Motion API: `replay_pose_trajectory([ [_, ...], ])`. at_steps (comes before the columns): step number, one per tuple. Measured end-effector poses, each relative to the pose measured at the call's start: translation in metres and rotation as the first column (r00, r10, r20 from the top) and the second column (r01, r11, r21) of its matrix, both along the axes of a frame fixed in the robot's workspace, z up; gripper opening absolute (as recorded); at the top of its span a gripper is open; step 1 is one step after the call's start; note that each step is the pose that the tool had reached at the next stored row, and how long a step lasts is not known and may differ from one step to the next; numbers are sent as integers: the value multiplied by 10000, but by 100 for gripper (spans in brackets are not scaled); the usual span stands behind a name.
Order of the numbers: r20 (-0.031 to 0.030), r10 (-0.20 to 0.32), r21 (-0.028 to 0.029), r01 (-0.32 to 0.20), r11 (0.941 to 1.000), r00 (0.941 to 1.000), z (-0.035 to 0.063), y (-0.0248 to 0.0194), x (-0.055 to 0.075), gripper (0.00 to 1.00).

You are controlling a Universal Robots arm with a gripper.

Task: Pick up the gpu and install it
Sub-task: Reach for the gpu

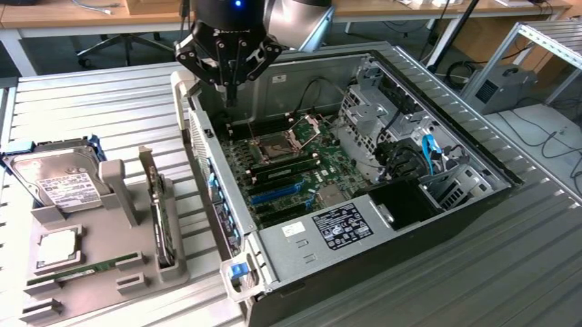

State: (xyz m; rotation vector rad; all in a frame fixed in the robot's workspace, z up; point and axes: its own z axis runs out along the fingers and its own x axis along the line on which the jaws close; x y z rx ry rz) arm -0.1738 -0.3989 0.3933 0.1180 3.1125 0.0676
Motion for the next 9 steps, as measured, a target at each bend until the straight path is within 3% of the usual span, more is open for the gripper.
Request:
replay_pose_trajectory([
  [9, 0, 0, 0, 0, 10000, 10000, 0, 0, -37, 11],
])
